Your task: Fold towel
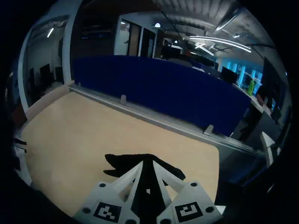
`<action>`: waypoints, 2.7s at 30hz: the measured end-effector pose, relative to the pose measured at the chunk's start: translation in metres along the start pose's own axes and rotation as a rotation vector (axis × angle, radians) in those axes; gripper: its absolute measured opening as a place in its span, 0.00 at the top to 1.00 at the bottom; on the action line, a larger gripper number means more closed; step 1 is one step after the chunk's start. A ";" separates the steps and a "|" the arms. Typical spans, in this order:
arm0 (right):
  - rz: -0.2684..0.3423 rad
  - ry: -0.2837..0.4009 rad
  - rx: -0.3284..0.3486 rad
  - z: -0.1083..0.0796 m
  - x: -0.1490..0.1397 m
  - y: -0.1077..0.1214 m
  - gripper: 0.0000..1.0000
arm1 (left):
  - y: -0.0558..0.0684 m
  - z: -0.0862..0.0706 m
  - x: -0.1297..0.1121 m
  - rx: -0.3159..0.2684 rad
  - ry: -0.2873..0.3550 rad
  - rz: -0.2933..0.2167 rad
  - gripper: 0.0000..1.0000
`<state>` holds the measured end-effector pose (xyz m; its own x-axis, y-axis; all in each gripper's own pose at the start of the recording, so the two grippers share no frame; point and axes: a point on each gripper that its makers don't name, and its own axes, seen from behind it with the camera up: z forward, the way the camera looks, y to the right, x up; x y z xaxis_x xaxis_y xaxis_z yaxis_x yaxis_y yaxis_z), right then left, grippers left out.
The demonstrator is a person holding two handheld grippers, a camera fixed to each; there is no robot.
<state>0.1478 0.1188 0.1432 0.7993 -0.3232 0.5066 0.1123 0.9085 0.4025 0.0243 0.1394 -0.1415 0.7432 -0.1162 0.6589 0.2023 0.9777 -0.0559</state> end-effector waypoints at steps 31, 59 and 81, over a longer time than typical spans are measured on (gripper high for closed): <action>0.074 -0.121 -0.046 -0.077 -0.127 -0.001 0.97 | 0.032 -0.002 -0.003 -0.064 -0.002 0.042 0.06; 0.276 -0.343 -0.163 -0.077 -0.292 0.009 0.97 | 0.041 -0.005 -0.006 -0.070 -0.012 0.076 0.06; 0.311 -0.270 -0.242 -0.079 -0.292 0.015 0.73 | 0.044 0.003 -0.004 -0.078 -0.025 0.095 0.06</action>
<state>-0.0371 0.2475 -0.0591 0.6385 -0.0541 0.7677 0.0520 0.9983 0.0271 0.0284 0.1833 -0.1447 0.7454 -0.0182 0.6663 0.1812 0.9675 -0.1763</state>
